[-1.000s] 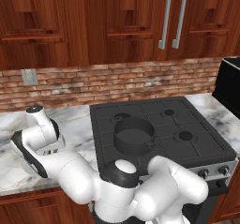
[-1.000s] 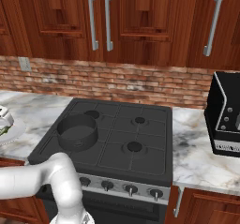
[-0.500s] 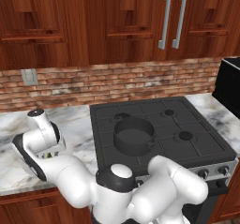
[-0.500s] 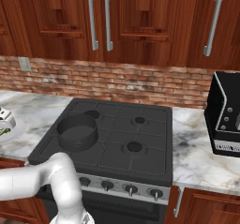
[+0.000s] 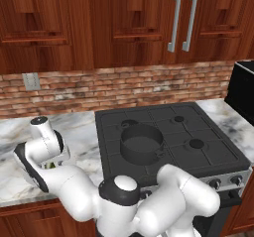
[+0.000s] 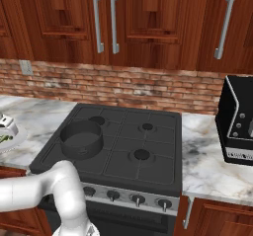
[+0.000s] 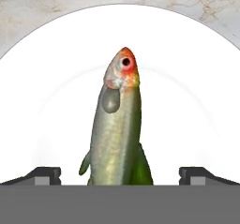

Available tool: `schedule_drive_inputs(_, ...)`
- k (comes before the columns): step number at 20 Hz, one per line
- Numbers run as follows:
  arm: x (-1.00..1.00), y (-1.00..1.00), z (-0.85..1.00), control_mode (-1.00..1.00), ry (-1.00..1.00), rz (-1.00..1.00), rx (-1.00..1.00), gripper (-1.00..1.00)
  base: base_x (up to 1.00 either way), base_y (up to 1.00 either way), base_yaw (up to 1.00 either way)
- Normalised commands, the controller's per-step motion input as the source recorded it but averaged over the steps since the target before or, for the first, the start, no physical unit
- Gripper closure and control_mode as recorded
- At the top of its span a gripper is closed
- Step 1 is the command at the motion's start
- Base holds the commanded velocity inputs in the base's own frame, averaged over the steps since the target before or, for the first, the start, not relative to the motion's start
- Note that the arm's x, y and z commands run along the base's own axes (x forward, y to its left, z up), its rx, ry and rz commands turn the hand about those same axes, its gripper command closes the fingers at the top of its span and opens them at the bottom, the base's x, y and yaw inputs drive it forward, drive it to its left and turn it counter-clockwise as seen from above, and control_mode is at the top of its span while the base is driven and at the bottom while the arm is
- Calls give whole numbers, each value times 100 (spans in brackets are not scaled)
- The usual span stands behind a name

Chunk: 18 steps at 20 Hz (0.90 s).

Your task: Retrieve the frozen meat and place it in the pot on a burner. Then turn the burner on.

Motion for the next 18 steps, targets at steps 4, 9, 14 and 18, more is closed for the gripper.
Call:
schedule_drive_inputs(4,9,0,-3,-100,0,0,0,-100,0,0,0)
schedule_drive_inputs(9,12,3,-7,-100,0,-1,0,-100,0,0,0)
schedule_drive_inputs(14,13,2,-12,-100,0,0,0,-100,0,0,0)
schedule_drive_inputs(18,14,7,-13,-100,0,-1,0,-100,0,0,0)
